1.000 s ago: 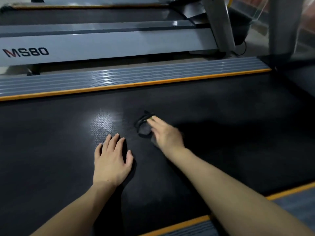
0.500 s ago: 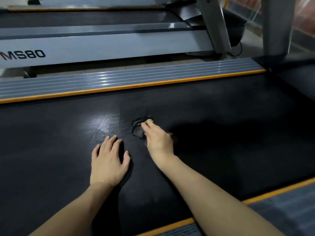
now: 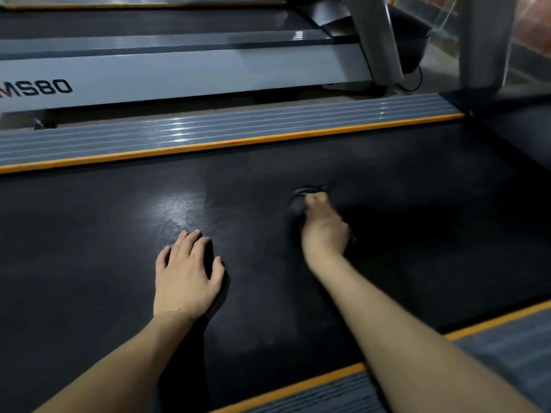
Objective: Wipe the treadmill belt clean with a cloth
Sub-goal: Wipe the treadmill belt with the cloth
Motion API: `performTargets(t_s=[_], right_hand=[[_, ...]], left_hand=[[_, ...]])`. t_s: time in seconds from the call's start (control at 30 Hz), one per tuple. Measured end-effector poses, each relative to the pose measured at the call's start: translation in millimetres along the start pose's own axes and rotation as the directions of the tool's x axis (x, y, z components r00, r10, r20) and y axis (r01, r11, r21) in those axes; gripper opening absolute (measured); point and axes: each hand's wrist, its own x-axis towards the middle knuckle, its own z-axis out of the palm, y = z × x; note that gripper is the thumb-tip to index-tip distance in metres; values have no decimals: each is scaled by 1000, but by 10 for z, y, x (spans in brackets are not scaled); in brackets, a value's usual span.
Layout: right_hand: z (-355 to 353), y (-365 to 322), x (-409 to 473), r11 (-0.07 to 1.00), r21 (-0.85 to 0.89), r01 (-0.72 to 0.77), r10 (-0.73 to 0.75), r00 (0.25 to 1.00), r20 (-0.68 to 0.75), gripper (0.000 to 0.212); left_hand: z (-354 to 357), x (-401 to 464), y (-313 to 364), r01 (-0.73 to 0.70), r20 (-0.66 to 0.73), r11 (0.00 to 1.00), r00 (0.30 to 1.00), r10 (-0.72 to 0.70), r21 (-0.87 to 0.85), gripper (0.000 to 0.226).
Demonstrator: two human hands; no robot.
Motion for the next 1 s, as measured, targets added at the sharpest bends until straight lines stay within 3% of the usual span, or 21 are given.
performTargets(t_s=[0.07,0.13,0.23,0.3,0.4,0.53,0.6,0.7,0.77,0.87,0.93,1.0], right_hand=[[256,-484,-313,972,115,203,-210,976,52,35],[275,-688,-473,886,214,410,-433,898,73,38],[92,-232,-271,780,274,562,-589,808,23,43],[-34,348,-9,869,116,482,-490,870,55,48],[-319,982,216,993,62,105,-105,994,-4,40],[-388,665,111,976,-81,-204,201,978,-50,38],[-156,232,-72,990,-58,-126,122,990,-71,41],[258,-465,-453,979,87,184,-187,982,26,39],[337,-693,-607,906,167,390,-405,912,66,42],[189,-263,-478,787,255,562,-584,812,13,49],[11,330,-273,840,126,528,-535,845,24,58],[-246,847,-50,961,60,270,-271,963,6,52]], left_hand=[[-5,1,6,1,-5,1000,1000,-1,-2,52],[-5,6,-2,0,-12,1000,1000,0,0,52],[-13,3,-4,-4,-5,1000,1000,4,-7,52],[-17,4,0,0,-8,1000,1000,0,-11,53],[-28,-4,29,7,-11,1000,1000,-7,-8,54],[-36,11,39,10,1,1000,1000,-10,-3,53],[-32,10,30,12,-1,1000,1000,-12,-5,51],[-43,13,34,13,2,1000,1000,-13,-16,50],[-45,14,32,13,0,1000,1000,-13,-21,50],[-54,7,18,6,4,1000,1000,-6,-22,52],[-59,5,23,8,7,1000,1000,-7,-20,53],[-62,7,30,14,14,1000,1000,-14,-23,53]])
